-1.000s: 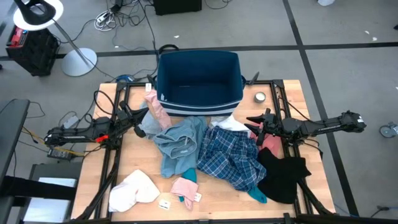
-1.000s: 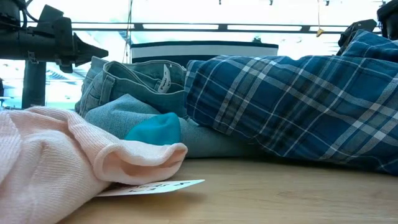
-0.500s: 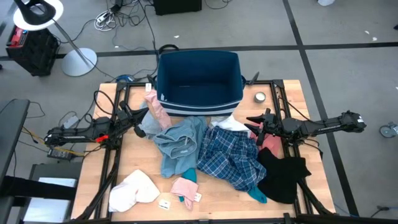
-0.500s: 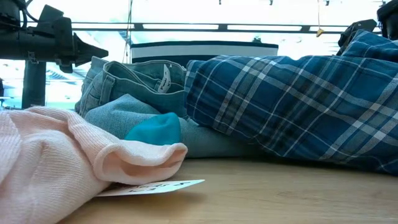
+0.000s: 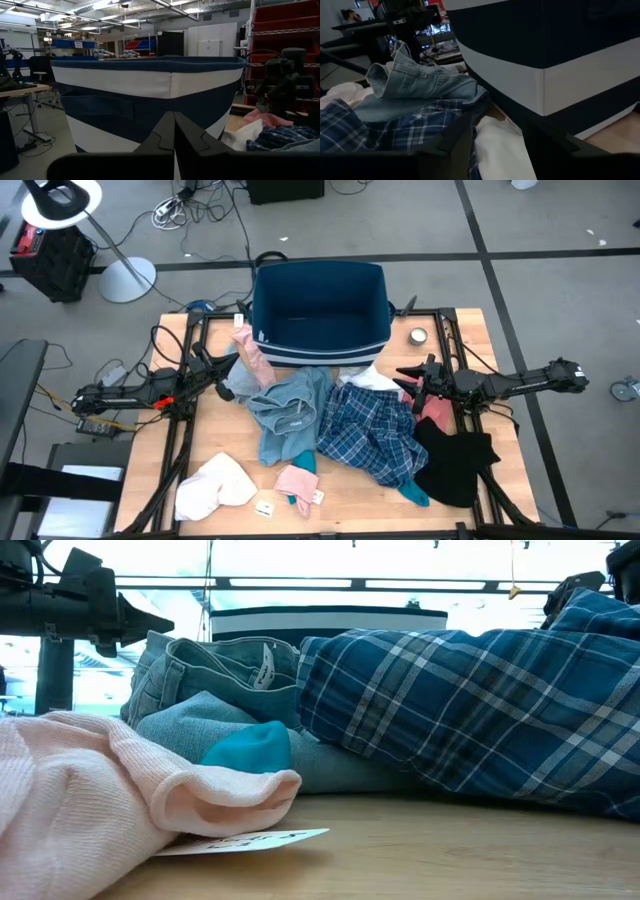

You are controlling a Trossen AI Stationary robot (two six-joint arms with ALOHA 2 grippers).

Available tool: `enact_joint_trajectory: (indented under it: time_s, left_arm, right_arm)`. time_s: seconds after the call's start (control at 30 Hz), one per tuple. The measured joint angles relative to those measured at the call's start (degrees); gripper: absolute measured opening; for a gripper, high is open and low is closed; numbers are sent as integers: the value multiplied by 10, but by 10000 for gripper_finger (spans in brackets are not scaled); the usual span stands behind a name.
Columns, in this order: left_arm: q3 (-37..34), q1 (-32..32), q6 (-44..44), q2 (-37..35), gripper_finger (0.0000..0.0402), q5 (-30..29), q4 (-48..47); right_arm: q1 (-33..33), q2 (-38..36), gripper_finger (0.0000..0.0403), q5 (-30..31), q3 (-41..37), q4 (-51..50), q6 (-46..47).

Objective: Sort clothes
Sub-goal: Put the blue checkered long-sleeved shirt into the blue laundry bin

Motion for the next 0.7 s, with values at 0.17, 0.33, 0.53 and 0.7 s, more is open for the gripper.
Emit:
enact_joint_trajectory:
  time_s: [0.17,0.33,0.53,0.7]
  left_arm:
    - [0,0,0,0,4,0,0]
    - [0,0,0,0,4,0,0]
    - [0,0,0,0,4,0,0]
    - [0,0,0,0,4,0,0]
  right_arm:
    - [0,0,173,1,0,0,-4]
    - [0,0,173,8,0,-5,-25]
    - [0,0,173,120,0,-6,-26]
    - [0,0,173,57,0,-9,-26]
